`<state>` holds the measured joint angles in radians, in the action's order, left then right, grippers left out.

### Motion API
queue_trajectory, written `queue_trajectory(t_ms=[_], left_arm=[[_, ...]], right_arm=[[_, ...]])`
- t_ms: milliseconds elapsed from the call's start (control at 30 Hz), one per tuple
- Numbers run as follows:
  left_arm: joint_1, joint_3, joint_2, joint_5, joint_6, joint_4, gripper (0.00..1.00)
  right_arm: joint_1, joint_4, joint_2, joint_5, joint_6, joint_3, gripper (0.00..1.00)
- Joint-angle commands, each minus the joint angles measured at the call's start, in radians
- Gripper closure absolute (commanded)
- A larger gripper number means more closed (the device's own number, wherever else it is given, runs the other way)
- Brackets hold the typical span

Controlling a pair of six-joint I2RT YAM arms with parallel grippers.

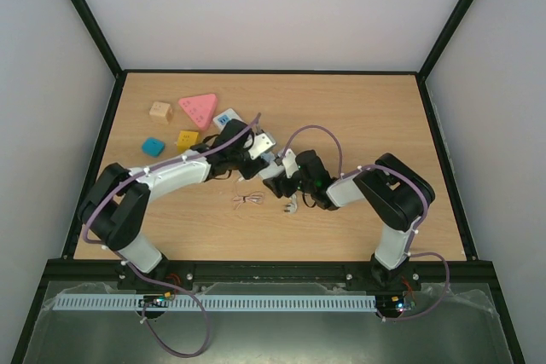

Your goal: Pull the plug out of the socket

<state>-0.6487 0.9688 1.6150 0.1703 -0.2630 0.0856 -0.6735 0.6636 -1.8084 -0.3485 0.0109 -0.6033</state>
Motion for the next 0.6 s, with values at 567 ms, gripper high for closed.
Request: queue_trajectory(t_ms=[567], left_arm=[[0.351,0.055,-0.306,-0.169,-0.366,0.532,0.7]], right_arm=[[0.011,-0.052,-0.022,0.051,0.014,-0.013,0.45]])
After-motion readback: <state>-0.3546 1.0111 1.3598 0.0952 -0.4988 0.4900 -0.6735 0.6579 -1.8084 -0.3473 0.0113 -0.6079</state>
